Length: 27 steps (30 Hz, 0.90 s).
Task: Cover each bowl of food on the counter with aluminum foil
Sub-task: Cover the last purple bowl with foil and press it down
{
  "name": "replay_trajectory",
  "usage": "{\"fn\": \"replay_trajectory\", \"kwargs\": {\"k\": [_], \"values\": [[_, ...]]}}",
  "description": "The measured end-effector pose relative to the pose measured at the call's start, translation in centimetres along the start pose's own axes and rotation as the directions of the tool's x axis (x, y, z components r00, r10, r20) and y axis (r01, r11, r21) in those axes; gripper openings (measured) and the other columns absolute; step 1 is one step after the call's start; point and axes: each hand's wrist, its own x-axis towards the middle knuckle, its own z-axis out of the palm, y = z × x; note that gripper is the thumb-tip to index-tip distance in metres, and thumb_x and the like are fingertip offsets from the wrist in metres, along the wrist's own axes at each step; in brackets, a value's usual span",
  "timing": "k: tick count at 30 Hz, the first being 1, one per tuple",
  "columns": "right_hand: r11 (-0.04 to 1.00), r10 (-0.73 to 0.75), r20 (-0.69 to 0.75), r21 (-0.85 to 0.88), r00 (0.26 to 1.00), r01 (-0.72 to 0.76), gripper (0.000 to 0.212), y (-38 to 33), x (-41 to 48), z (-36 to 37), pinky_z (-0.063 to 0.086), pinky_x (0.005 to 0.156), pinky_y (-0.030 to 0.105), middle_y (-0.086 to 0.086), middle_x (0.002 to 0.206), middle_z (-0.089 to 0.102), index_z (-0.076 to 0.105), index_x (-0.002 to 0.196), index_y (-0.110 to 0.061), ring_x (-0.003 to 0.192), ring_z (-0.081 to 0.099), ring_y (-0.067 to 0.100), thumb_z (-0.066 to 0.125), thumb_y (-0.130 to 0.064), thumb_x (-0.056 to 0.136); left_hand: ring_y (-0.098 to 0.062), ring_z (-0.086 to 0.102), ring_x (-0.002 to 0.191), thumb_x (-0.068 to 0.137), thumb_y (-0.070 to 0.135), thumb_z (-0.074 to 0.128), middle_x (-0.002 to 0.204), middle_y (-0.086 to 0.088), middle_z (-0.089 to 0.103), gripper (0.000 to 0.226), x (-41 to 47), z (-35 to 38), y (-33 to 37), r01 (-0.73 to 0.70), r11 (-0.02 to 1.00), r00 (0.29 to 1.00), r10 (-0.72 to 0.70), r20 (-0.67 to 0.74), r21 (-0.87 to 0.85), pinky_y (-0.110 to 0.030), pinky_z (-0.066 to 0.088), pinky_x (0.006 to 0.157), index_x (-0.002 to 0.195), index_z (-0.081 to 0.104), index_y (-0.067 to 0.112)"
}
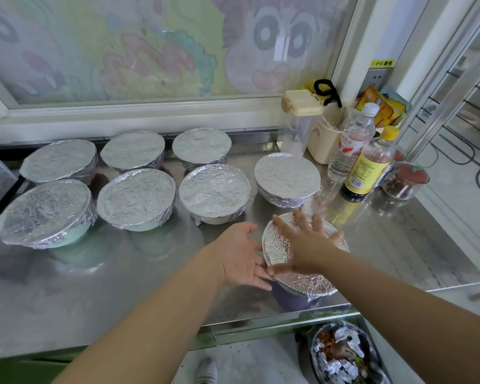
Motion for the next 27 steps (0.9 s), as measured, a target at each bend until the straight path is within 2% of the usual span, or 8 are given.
{"fn": "replay_trajectory", "kwargs": {"k": [6, 11, 13, 16, 19, 21, 24, 27], "values": [[1.0, 0.0, -0.009, -0.01, 1.0, 0.0, 0.13, -0.1, 0.0, 0.0, 0.006, 0.102, 0.088, -0.002, 0.165, -0.029, -0.02, 0.15, -0.057, 0.149, -0.022, 0.046, 0.06, -0.095, 0.055, -0.047, 0.028, 0.143, 0.098, 0.048, 0.031, 0.152, -0.035, 0.031, 0.078, -0.5, 1.0, 0.8, 0.003, 1.0, 0.996, -0.004, -0.084, -0.01, -0.053, 0.014, 0.122, 0.153, 0.019, -0.006], [1.0, -0.001, -0.003, -0.003, 1.0, 0.001, 0.131, -0.2, -0.2, -0.1, 0.005, 0.102, 0.088, 0.0, 0.165, -0.03, -0.02, 0.15, -0.055, 0.149, -0.024, 0.047, 0.059, -0.096, 0.053, -0.038, 0.05, 0.129, 0.1, 0.045, 0.031, 0.141, -0.03, 0.05, 0.07, -0.8, 2.0, 1.5, -0.008, 1.0, 0.992, 0.011, -0.125, 0.022, -0.046, 0.036, 0.113, 0.14, 0.041, -0.012], [1.0, 0.003, 0.003, 0.0, 1.0, -0.003, 0.131, -0.3, -0.2, -0.1, 0.005, 0.102, 0.088, 0.0, 0.165, -0.03, -0.02, 0.151, -0.055, 0.149, -0.024, 0.046, 0.058, -0.096, 0.053, -0.036, 0.058, 0.115, 0.1, 0.043, 0.032, 0.132, -0.027, 0.057, 0.065, -0.8, 2.3, 1.7, -0.014, 0.999, 0.991, 0.021, -0.134, 0.053, -0.045, 0.044, 0.102, 0.131, 0.05, -0.011], [1.0, 0.004, 0.004, 0.003, 1.0, -0.004, 0.131, -0.3, -0.2, -0.1, 0.004, 0.102, 0.088, 0.0, 0.165, -0.03, -0.02, 0.151, -0.055, 0.148, -0.025, 0.046, 0.058, -0.096, 0.054, -0.032, 0.063, 0.098, 0.102, 0.04, 0.032, 0.104, -0.02, 0.07, 0.053, -1.0, 3.0, 1.9, -0.024, 0.991, 0.989, 0.043, -0.144, 0.134, -0.042, 0.051, 0.087, 0.108, 0.062, -0.003], [1.0, 0.003, 0.009, 0.009, 1.0, -0.003, 0.131, -0.3, -0.2, -0.1, 0.003, 0.101, 0.089, 0.0, 0.164, -0.031, -0.02, 0.151, -0.055, 0.148, -0.026, 0.047, 0.059, -0.096, 0.054, -0.03, 0.064, 0.095, 0.103, 0.037, 0.03, 0.094, -0.014, 0.072, 0.047, -1.3, 3.6, 2.1, -0.012, 0.968, 0.987, 0.052, -0.154, 0.25, -0.044, 0.047, 0.096, 0.097, 0.066, 0.007], [1.0, 0.008, 0.01, 0.008, 1.0, -0.008, 0.131, -0.4, -0.2, -0.1, 0.003, 0.101, 0.089, 0.0, 0.164, -0.031, -0.021, 0.151, -0.055, 0.148, -0.026, 0.047, 0.058, -0.096, 0.053, -0.03, 0.064, 0.093, 0.102, 0.036, 0.029, 0.095, -0.013, 0.071, 0.044, -1.3, 3.8, 2.2, -0.006, 0.959, 0.987, 0.051, -0.153, 0.283, -0.045, 0.044, 0.102, 0.099, 0.066, 0.011], [1.0, 0.021, 0.007, 0.017, 1.0, -0.022, 0.131, -0.6, -0.2, -0.2, 0.004, 0.101, 0.089, 0.0, 0.164, -0.03, -0.02, 0.151, -0.054, 0.148, -0.025, 0.046, 0.056, -0.098, 0.053, -0.031, 0.064, 0.093, 0.104, 0.037, 0.028, 0.1, -0.014, 0.07, 0.043, -0.9, 3.4, 2.3, -0.02, 0.966, 0.983, 0.066, -0.172, 0.256, -0.046, 0.044, 0.102, 0.105, 0.064, 0.013], [0.994, 0.097, 0.004, 0.042, 0.995, -0.097, 0.131, -0.9, -0.4, -0.1, 0.005, 0.102, 0.088, 0.003, 0.165, -0.029, -0.022, 0.152, -0.051, 0.149, -0.019, 0.049, 0.049, -0.101, 0.053, -0.032, 0.064, 0.09, 0.106, 0.042, 0.026, 0.115, -0.019, 0.067, 0.047, -0.7, 2.9, 2.5, -0.072, 0.98, 0.974, 0.109, -0.197, 0.188, -0.044, 0.051, 0.09, 0.126, 0.053, 0.008]]}}
